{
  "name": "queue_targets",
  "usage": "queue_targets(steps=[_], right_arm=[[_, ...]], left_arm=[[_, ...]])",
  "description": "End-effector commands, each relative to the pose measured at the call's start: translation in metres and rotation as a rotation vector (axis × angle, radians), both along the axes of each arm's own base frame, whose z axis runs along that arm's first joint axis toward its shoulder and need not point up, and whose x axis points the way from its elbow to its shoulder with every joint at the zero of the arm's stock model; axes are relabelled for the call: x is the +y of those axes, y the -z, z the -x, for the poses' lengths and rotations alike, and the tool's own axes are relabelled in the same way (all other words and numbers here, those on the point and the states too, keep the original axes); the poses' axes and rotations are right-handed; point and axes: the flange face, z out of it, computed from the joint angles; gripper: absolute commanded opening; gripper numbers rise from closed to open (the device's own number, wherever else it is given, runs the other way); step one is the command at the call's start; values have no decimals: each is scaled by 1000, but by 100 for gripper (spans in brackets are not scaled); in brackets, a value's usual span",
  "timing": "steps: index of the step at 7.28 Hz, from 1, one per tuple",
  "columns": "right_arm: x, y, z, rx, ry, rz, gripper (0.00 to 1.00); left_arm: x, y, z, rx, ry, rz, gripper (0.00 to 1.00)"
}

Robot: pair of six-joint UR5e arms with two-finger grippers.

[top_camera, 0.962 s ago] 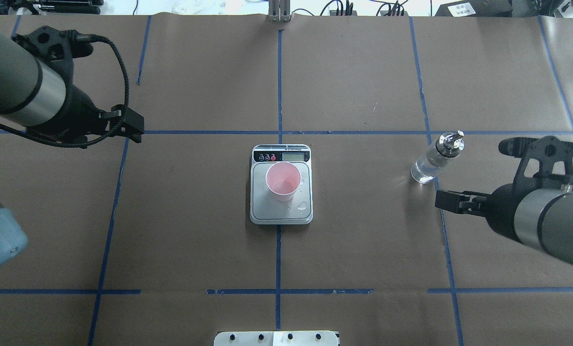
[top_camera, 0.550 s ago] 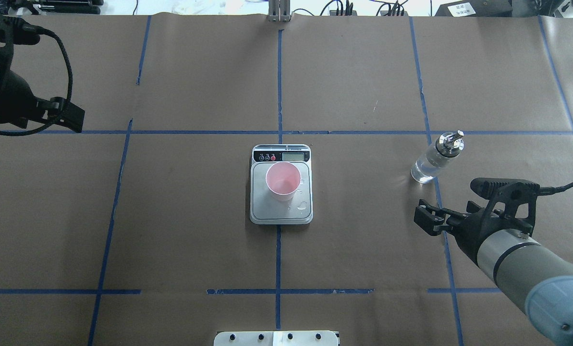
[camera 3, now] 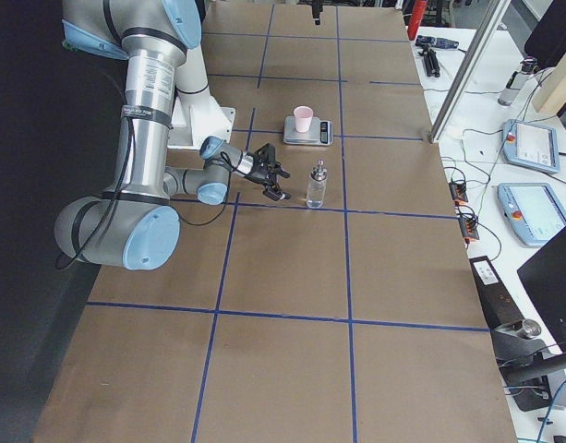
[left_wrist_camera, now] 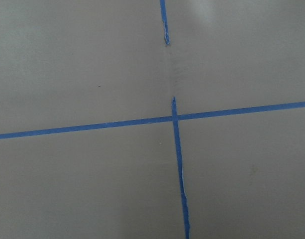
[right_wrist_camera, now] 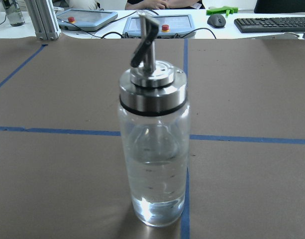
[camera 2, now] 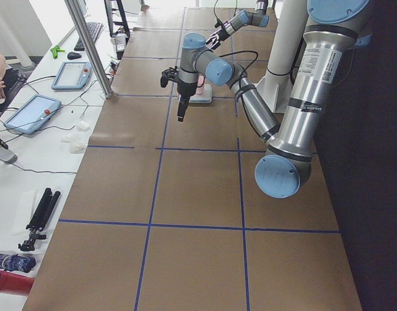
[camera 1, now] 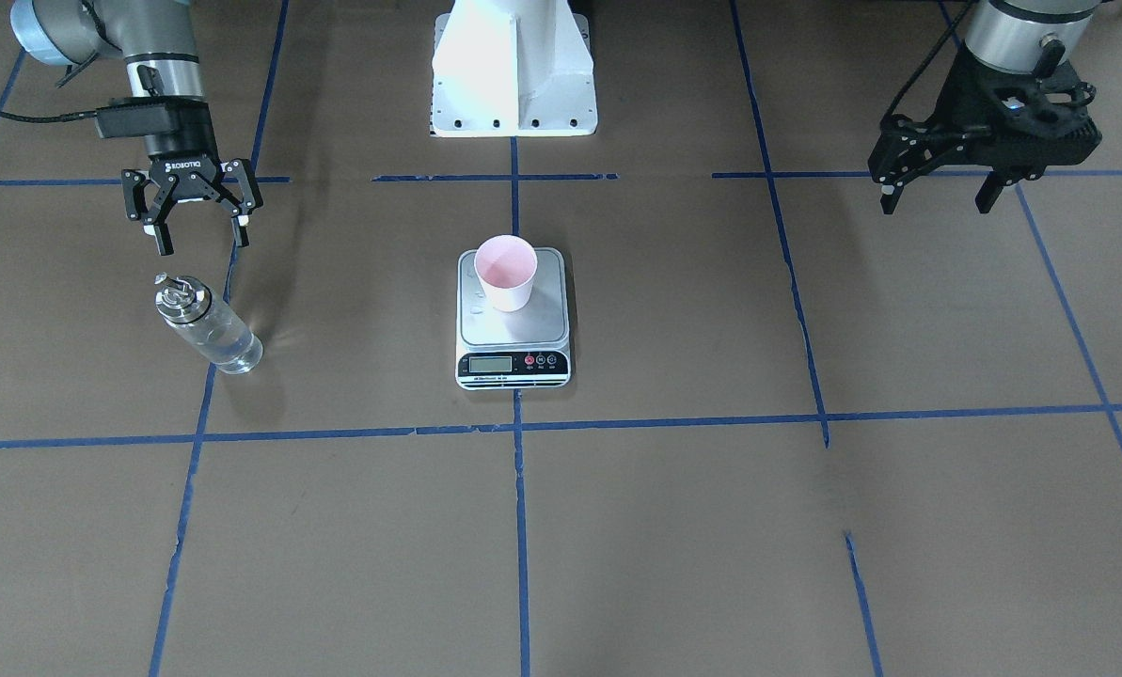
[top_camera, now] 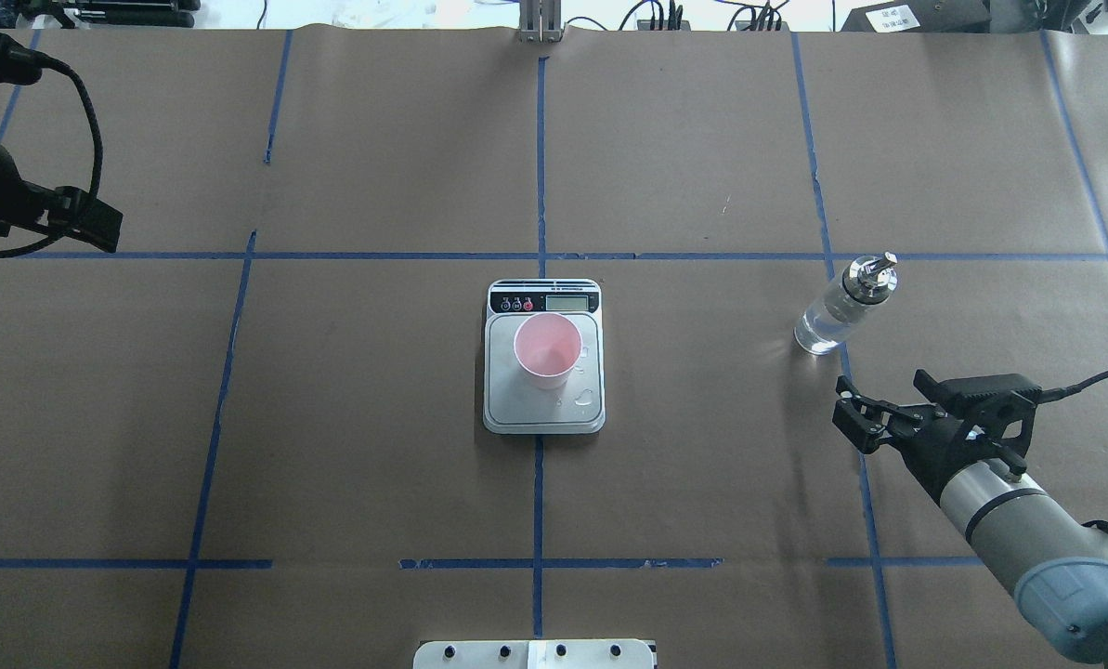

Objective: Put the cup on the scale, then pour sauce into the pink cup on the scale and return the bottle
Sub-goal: 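Withdraw the left gripper from the cup while the right gripper reaches toward the glass bottle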

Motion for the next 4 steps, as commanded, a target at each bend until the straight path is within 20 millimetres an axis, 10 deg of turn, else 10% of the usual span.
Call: queue_targets(steps=[1,4], right_arm=[[-6,-13,0,4,-77,-75,100],[-14,-11,16,47,-116,-126,100]], left_arm=[[-6,-4,8,-13,-4,-12,100],[-11,-11,6,-22,-3,4,100]])
